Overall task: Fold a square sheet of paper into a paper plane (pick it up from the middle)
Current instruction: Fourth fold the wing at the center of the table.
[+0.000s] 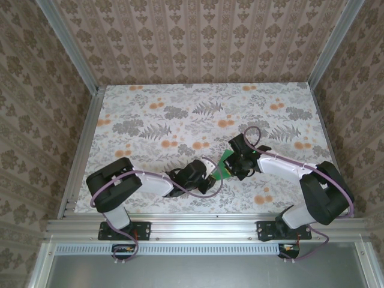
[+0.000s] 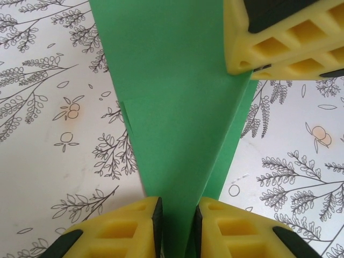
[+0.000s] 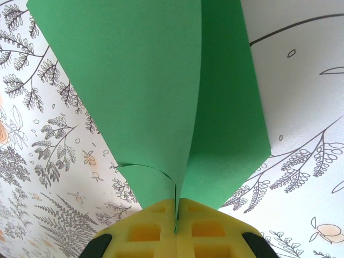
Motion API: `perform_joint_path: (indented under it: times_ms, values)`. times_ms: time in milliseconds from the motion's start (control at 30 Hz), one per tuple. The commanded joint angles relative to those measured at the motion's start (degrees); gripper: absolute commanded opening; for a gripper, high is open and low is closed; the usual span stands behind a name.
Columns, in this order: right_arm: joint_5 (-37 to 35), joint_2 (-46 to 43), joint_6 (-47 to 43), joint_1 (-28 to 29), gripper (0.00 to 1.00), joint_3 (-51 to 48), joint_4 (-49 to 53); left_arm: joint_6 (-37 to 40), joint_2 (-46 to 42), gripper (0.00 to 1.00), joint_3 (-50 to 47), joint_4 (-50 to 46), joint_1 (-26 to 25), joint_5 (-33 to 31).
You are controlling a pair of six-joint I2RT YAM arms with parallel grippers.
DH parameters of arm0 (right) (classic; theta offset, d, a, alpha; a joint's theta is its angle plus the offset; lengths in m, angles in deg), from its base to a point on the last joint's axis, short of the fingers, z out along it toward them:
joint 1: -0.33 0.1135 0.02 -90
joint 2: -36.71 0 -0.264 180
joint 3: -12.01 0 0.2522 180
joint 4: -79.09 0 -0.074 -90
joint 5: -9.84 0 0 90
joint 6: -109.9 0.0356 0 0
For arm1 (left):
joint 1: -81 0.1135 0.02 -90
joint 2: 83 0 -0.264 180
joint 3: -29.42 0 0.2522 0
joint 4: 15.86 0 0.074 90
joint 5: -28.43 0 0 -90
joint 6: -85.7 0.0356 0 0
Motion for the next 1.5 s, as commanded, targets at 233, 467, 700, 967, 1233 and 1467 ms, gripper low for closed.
perform_joint_path:
  times_ms: [233,467,700,967,1233,1467]
  values:
    - [2.56,-0.63,1.01,-0.27,0.00,-0.83,-0.90,-0.69,-0.85,0.26,1.30,2.45,0.64,2.70]
    - [2.91,-0.35,1.17,-0.27,0.00,-1.01,-1.44,-1.95,0.83,0.21,2.43,2.76,1.08,3.61]
    - [3.44,-0.25,1.18,-0.35,0.00,-1.10,-2.53,-2.24,1.52,0.12,1.96,2.27,1.39,4.26]
    - [3.10,-3.55,-3.65,-2.44,0.39,-1.05,-2.77,-3.50,2.00,0.03,1.39,1.33,2.14,4.72]
    - [5.97,-13.35,-19.01,-5.79,0.53,-6.33,-11.18,-8.22,2.09,0.01,0.17,2.88,5.61,9.23]
    - [9.07,-10.15,-25.68,-5.85,0.30,-8.65,-15.15,-11.35,2.08,0.01,-0.97,5.21,8.85,14.10]
